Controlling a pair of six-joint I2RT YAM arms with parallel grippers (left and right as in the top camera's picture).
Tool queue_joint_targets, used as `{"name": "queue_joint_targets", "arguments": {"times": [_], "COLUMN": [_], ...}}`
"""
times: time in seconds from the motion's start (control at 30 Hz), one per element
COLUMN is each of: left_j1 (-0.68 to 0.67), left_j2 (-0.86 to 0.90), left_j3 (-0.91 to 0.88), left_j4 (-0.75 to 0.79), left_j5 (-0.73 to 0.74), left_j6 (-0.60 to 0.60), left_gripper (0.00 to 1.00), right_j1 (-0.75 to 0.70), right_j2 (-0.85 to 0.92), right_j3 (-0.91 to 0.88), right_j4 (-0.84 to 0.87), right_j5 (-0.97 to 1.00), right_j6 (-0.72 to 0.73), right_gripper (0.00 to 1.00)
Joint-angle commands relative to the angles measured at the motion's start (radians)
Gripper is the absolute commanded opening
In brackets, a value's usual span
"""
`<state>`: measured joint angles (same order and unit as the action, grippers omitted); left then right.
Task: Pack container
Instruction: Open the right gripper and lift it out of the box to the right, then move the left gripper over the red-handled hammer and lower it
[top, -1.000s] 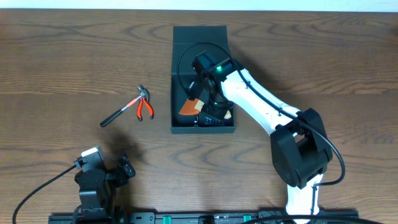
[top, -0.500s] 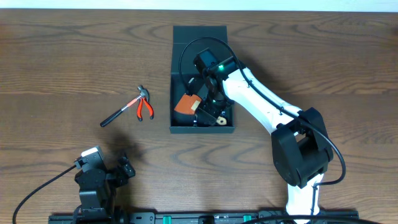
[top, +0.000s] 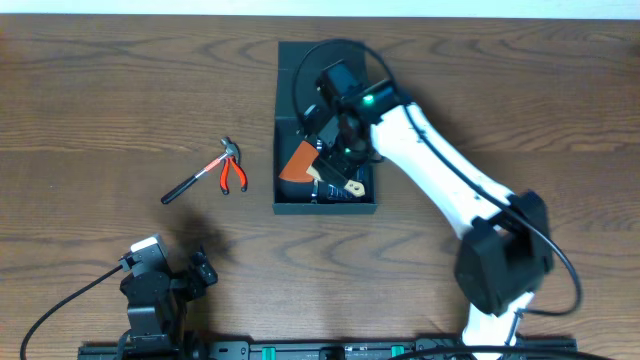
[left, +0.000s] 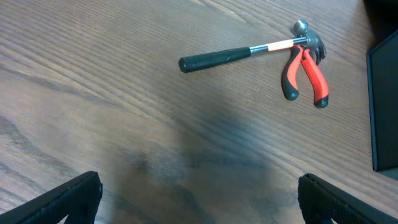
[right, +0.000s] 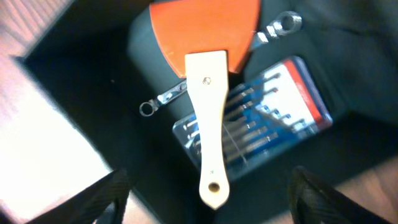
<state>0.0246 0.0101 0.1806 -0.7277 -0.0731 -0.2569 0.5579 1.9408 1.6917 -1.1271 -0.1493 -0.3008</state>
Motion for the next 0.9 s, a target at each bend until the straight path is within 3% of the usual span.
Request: {"name": "queue_joint_targets", "arguments": {"times": [0.0, 0.03, 0.13, 0.53, 0.7, 0.73, 0.87], "left_j1": [0.005, 0.005, 0.005, 0.005, 0.005, 0.005, 0.005], "left_j2": [-0.006, -0.006, -0.006, -0.006, -0.006, -0.006, -0.006], "left_j3": [-0.016, -0.016, -0.016, -0.016, -0.016, -0.016, -0.016], "left_j4": [-0.003, -0.003, -0.003, -0.003, -0.003, -0.003, -0.003], "left_j5": [0.01, 0.01, 0.01, 0.01, -0.009, -0.009, -0.009], "left_j6": [0.017, 0.017, 0.017, 0.017, 0.017, 0.017, 0.017], "left_gripper": [0.99, 0.98, 0.99, 0.99, 0.99, 0.99, 0.99], "right_j1": [-0.036, -0.043, -0.062, -0.103, -0.103, -0.103, -0.103], "right_j2": [-0.079, -0.094, -0.153, -0.55, -0.657, -0.674, -0.708], "right_j3": [0.027, 0.027, 0.013, -0.296, -0.323, -0.325, -0.325], "right_j4": [-0.04, -0.059, -0.096, -0.022, -0.087, -0.098, -0.13], "right_j5": [-0.025, -0.029, -0.028, 0.004, 0.033, 0.033, 0.033], "right_j6": [0.071, 0.076, 0.095, 0.113, 0.114, 0.114, 0.154], "right_gripper": [0.66, 0.67, 0.81, 0.86, 0.89, 0.99, 0.99]}}
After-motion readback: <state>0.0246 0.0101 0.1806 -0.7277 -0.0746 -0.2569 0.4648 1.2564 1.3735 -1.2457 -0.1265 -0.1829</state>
